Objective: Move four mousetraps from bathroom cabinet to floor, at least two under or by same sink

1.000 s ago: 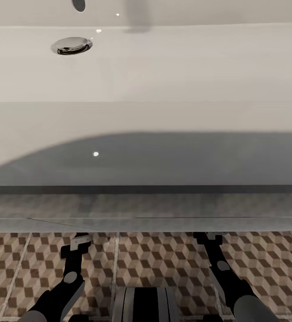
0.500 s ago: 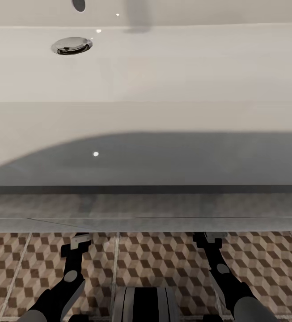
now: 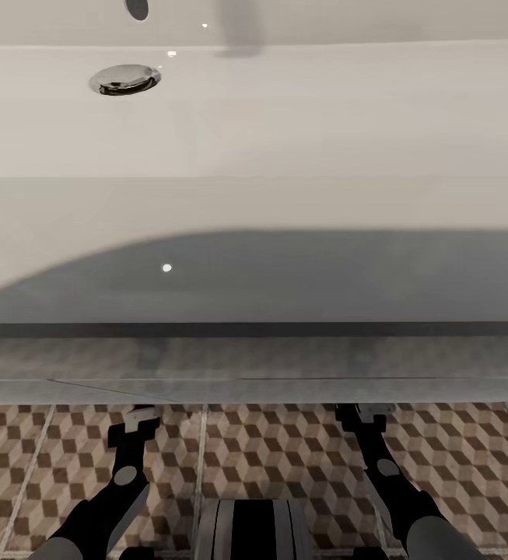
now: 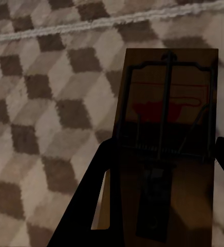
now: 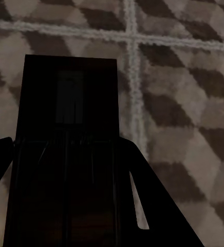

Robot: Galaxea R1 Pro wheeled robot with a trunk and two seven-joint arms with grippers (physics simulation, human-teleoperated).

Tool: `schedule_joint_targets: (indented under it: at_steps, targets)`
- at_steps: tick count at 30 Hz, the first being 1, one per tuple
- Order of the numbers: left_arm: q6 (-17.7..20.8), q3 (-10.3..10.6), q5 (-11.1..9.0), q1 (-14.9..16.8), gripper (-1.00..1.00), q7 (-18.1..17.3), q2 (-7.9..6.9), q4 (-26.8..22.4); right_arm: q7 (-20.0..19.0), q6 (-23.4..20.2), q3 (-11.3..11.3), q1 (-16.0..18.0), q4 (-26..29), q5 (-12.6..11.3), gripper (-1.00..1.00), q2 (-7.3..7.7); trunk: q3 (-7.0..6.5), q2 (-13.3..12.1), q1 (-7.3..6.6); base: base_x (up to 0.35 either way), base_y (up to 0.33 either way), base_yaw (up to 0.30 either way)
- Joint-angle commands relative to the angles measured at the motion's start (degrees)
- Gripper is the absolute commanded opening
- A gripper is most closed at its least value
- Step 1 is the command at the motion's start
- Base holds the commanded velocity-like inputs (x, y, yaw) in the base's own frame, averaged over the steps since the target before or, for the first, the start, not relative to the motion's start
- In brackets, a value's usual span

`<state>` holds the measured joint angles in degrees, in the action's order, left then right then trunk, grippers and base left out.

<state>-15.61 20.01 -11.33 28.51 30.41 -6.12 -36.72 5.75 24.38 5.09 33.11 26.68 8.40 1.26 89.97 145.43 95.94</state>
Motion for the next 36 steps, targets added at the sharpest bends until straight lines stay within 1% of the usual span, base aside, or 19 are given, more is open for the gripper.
schedule_joint_targets:
  at_steps: [1, 7, 11, 17, 27, 36]
  targets:
    - [-0.32, 0.47, -0.61, 0.05, -1.00, 0.36, -0.09, -0.01, 0.23, 0.15, 0.17, 0.03, -0.05, 0.57, -1.00, -0.03, 0.03, 0.01, -0.01, 0.000, 0.000, 0.000]
    - [-0.61, 0.47, -0.54, 0.05, -1.00, 0.85, -0.12, -0.20, 0.23, 0.14, 0.18, 0.03, -0.05, 0.57, -1.00, -0.03, 0.03, 0.01, -0.01, 0.000, 0.000, 0.000]
    - [-0.38, 0.38, -0.52, 0.05, -1.00, 1.00, -0.14, -2.73, 0.23, 0.14, 0.13, 0.03, -0.05, 0.57, -1.00, -0.03, 0.03, 0.01, -0.01, 0.000, 0.000, 0.000]
    - [-0.23, 0.29, -0.45, 0.05, -1.00, 1.04, -0.13, -3.92, 0.23, 0.14, 0.10, 0.03, -0.05, 0.57, -1.00, -0.03, 0.03, 0.01, -0.01, 0.000, 0.000, 0.000]
    - [-0.21, 0.13, -0.28, 0.05, -1.00, 0.74, -0.12, -3.70, 0.23, 0.14, 0.32, 0.03, -0.01, 0.82, -1.00, -0.03, 0.03, 0.01, -0.01, 0.000, 0.000, 0.000]
    - [-0.26, 0.04, -0.27, 0.05, -1.00, 0.45, -0.20, -2.24, 0.23, 0.14, 0.45, 0.03, 0.19, 0.91, -1.00, 0.02, 0.03, 0.01, -0.01, 0.000, 0.000, 0.000]
